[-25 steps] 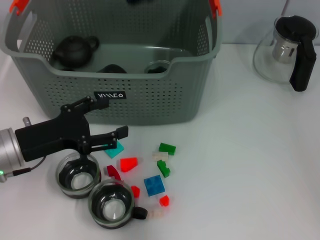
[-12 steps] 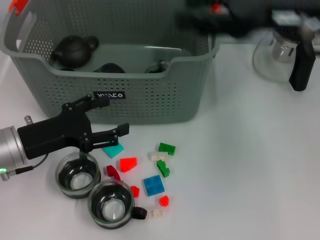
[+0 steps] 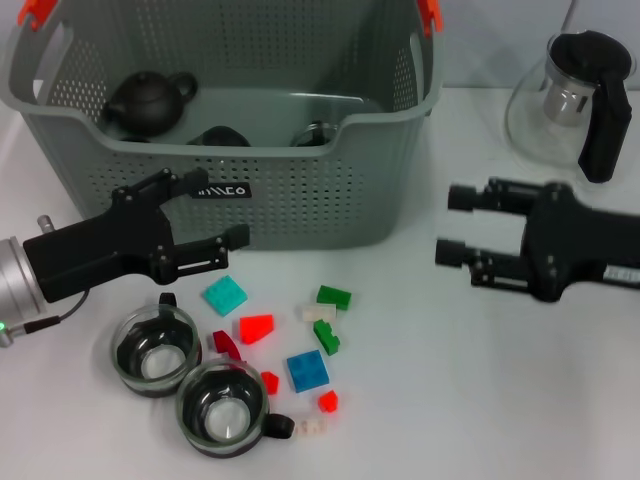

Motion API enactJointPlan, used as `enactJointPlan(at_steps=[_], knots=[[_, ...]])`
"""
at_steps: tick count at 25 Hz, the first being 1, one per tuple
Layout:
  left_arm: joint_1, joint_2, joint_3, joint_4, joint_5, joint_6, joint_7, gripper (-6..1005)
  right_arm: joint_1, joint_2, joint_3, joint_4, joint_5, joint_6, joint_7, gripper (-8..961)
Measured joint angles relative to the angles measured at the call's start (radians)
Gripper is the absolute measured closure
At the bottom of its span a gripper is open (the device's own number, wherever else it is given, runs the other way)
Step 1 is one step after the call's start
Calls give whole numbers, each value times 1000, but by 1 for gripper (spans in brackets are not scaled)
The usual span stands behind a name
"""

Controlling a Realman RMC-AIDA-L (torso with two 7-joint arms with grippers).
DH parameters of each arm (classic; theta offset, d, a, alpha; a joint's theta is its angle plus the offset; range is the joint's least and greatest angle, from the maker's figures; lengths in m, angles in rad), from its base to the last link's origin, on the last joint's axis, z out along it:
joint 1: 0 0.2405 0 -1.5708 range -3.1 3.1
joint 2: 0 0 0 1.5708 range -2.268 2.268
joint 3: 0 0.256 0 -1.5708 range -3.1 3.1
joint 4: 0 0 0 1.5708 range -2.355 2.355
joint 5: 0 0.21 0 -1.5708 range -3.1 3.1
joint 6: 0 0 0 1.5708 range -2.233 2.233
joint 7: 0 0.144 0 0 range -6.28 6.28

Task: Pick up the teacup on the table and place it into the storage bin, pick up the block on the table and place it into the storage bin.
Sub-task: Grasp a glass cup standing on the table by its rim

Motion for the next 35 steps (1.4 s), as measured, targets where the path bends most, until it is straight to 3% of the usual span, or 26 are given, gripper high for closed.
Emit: enactJointPlan(at_steps=[3,7,10,14,18,23,26,27,28,29,32,35], knots=[[0,4,0,0,-2,2,0,119,-12,5,2,78,-19,73,-130,260],[2,12,2,10,1,21,-11,119,-9,10,-1,115,-21,116,-159,260],[14,36,21,52,25,78,-97,120,-4,13,-8,142,-26,131,-161,260],[23,76,49,208,117,214,-342,120,-8,17,-8,152,-27,139,-165,260],[4,98,77,435,262,302,-614,120,-7,19,-8,155,-27,139,-166,259],[-48,68,185,692,507,286,-877,121,4,21,-8,156,-27,139,-162,259],[-96,43,280,758,681,257,-1034,121,6,22,-9,158,-27,139,-158,259],[-96,43,280,758,681,257,-1034,121,6,23,-9,159,-27,139,-158,259],[-124,6,341,790,786,217,-1110,121,6,23,-9,161,-27,139,-159,259],[-126,-2,349,797,796,213,-1113,122,6,23,-9,165,-27,139,-161,259],[-115,-54,424,859,860,166,-1116,122,5,22,-8,172,-27,144,-165,259],[-47,-65,559,902,828,89,-1111,122,3,22,-7,176,-26,155,-165,260]])
